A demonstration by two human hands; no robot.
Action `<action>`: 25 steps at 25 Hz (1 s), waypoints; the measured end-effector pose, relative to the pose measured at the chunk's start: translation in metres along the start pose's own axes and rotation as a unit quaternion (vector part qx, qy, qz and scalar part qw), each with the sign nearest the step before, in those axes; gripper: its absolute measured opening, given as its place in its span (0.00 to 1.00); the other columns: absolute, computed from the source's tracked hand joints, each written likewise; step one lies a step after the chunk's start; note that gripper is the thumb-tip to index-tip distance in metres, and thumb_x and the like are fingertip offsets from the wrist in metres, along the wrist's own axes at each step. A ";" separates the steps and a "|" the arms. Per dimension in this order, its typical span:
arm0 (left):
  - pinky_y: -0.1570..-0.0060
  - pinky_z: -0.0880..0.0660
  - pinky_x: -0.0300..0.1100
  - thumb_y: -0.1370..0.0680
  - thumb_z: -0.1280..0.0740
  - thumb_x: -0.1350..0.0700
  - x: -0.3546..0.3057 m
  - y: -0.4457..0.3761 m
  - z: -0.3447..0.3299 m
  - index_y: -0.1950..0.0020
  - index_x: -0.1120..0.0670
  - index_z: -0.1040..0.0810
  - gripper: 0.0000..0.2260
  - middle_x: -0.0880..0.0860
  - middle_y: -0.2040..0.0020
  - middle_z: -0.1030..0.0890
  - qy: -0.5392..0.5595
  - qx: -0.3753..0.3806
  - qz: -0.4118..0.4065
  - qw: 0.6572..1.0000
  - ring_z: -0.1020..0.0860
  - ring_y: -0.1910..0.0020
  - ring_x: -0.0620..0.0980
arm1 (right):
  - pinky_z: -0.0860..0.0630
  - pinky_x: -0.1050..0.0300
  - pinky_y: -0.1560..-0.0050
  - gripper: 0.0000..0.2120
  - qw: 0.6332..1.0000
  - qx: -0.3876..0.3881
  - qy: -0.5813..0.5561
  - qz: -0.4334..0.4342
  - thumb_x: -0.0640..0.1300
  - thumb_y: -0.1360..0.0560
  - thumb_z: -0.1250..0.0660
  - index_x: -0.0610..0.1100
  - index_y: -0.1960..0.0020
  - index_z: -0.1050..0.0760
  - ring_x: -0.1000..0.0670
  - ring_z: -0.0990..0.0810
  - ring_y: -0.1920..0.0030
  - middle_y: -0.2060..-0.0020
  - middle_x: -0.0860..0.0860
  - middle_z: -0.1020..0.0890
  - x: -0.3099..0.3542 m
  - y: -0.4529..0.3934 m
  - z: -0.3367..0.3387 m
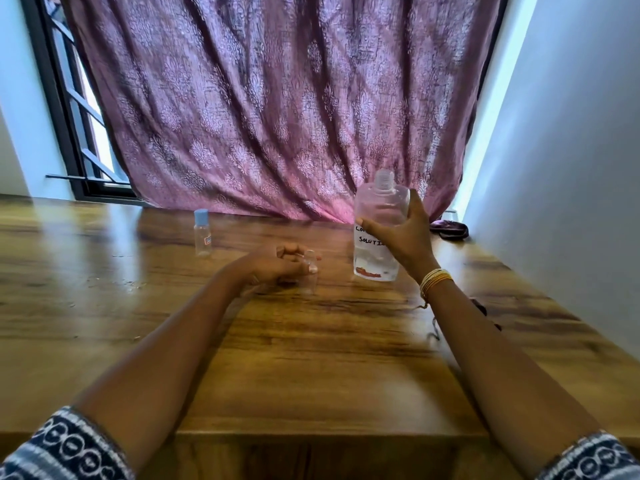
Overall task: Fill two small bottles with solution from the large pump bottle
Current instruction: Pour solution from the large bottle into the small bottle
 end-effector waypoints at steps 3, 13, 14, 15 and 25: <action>0.34 0.28 0.58 0.24 0.33 0.66 -0.001 0.002 -0.004 0.36 0.63 0.24 0.16 0.65 0.39 0.21 0.009 -0.026 -0.001 1.000 0.23 0.38 0.62 | 0.25 0.72 0.54 0.35 0.985 0.025 0.128 0.112 0.47 0.40 0.18 0.43 0.39 0.30 0.55 0.20 0.51 0.47 0.53 0.21 0.015 0.009 -0.012; 0.57 0.21 0.44 0.22 0.34 0.61 -0.012 0.010 -0.012 0.38 0.64 0.23 0.14 0.64 0.43 0.19 0.031 -0.058 -0.035 0.997 0.20 0.50 0.55 | 0.24 0.44 0.46 0.35 0.930 0.127 0.292 0.187 0.58 0.41 0.25 0.48 0.37 0.29 0.44 0.22 0.46 0.45 0.49 0.21 0.012 0.021 -0.035; 0.58 0.22 0.43 0.23 0.33 0.61 -0.011 0.010 -0.012 0.38 0.64 0.23 0.15 0.64 0.44 0.19 0.034 -0.061 -0.033 0.997 0.19 0.53 0.53 | 0.25 0.42 0.46 0.34 0.923 0.134 0.308 0.190 0.57 0.41 0.25 0.49 0.38 0.30 0.44 0.23 0.46 0.45 0.49 0.21 0.011 0.022 -0.039; 0.59 0.22 0.41 0.23 0.33 0.61 -0.010 0.008 -0.012 0.38 0.65 0.23 0.15 0.64 0.44 0.18 0.034 -0.063 -0.033 0.997 0.18 0.55 0.51 | 0.25 0.41 0.46 0.33 0.917 0.137 0.320 0.195 0.56 0.40 0.25 0.50 0.38 0.30 0.44 0.23 0.46 0.45 0.50 0.21 0.009 0.022 -0.040; 0.67 0.22 0.35 0.23 0.33 0.62 -0.008 0.003 -0.013 0.38 0.65 0.23 0.14 0.60 0.50 0.17 0.035 -0.053 -0.058 0.996 0.16 0.63 0.42 | 0.29 0.45 0.47 0.29 0.879 0.111 0.385 0.260 0.57 0.37 0.27 0.52 0.39 0.30 0.44 0.24 0.48 0.46 0.51 0.23 0.022 0.026 -0.042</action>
Point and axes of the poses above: each hand's wrist, its own y-axis away from the middle knuckle, its own z-axis out of the back of the hand, x = y × z, the point moved 9 cm from there along -y, towards the middle knuckle
